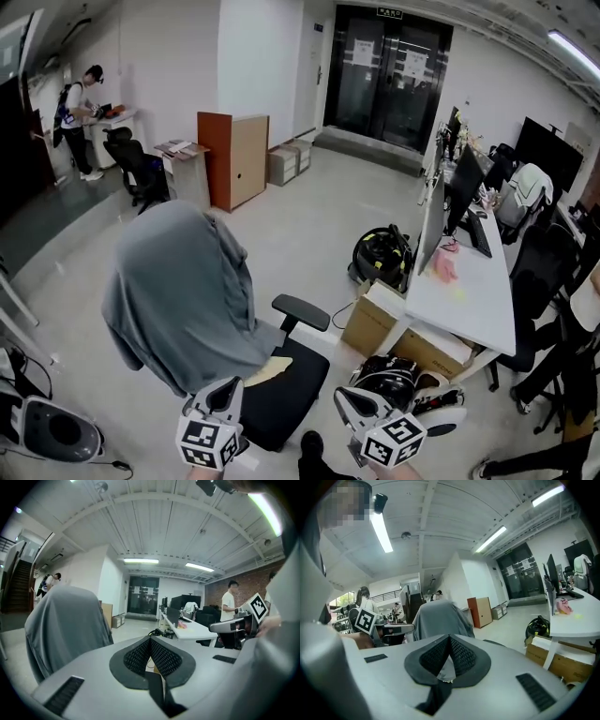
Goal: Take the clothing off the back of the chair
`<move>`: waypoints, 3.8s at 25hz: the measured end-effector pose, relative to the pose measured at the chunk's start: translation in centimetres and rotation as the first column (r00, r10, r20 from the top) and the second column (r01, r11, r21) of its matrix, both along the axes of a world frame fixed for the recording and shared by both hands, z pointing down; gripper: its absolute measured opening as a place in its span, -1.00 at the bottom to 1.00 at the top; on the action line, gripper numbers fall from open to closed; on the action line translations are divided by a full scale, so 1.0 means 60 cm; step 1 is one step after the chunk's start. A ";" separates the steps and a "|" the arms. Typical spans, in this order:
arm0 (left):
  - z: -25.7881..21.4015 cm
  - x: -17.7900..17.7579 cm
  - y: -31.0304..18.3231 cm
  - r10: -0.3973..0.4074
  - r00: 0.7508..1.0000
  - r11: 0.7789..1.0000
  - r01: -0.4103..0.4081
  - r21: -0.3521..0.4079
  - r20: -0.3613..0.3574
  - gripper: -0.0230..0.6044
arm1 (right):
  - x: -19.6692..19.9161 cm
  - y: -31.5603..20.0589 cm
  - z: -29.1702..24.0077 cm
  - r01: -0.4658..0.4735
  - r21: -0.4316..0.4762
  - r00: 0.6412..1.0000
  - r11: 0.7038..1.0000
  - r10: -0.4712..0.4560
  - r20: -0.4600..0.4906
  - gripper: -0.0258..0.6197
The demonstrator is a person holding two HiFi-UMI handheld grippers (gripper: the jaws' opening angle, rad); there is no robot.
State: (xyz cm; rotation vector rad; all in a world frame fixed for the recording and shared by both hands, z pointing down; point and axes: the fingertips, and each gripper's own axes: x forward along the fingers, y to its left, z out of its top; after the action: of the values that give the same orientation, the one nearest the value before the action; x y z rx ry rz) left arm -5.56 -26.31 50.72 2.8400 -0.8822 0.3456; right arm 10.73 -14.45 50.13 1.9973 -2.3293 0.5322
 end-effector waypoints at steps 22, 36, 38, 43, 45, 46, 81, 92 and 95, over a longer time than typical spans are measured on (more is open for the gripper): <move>0.017 0.093 -0.195 -0.191 0.982 0.981 0.191 -0.026 0.011 -0.92 | 0.100 -0.275 0.039 0.214 -0.083 0.976 0.973 -0.216 -0.008 -0.87; 0.068 -0.039 -0.275 -0.322 0.945 0.944 0.325 -0.062 0.059 -0.91 | -0.022 -0.385 0.077 0.349 -0.121 0.935 0.929 -0.354 -0.019 -0.82; 0.071 -0.052 -0.296 -0.366 0.928 0.926 0.371 -0.069 0.076 -0.91 | -0.026 -0.421 0.085 0.383 -0.132 0.922 0.914 -0.388 -0.007 -0.66; 0.078 -0.071 -0.357 -0.456 0.881 0.883 0.465 -0.063 0.123 -0.91 | -0.027 -0.534 0.099 0.465 -0.131 0.884 0.876 -0.468 0.009 -0.50; 0.082 -0.069 -0.384 -0.486 0.864 0.866 0.496 -0.059 0.129 -0.91 | -0.026 -0.580 0.105 0.494 -0.132 0.868 0.860 -0.497 0.008 -0.45; 0.085 -0.066 -0.395 -0.497 0.857 0.859 0.508 -0.060 0.132 -0.91 | -0.026 -0.602 0.106 0.508 -0.133 0.859 0.851 -0.512 0.003 -0.43; 0.167 -0.083 -0.486 -0.685 0.712 0.700 0.702 -0.133 0.154 -0.67 | -0.166 -0.967 0.225 0.574 -0.201 0.772 0.794 -0.606 -0.192 -0.37; 0.106 -0.136 -0.397 -0.643 0.755 0.747 0.655 -0.112 0.128 -0.56 | -0.212 -0.812 0.097 0.627 -0.086 0.762 0.774 -0.633 -0.137 -0.82; 0.094 -0.134 -0.373 -0.617 0.777 0.771 0.628 -0.101 0.124 -0.53 | -0.213 -0.762 0.059 0.630 -0.037 0.768 0.775 -0.630 -0.114 -0.82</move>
State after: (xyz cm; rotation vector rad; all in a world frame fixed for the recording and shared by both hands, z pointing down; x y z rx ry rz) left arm -13.60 -48.68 56.37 2.2350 -1.6703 0.4102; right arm -2.04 -60.17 53.68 1.0635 -2.6904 0.3420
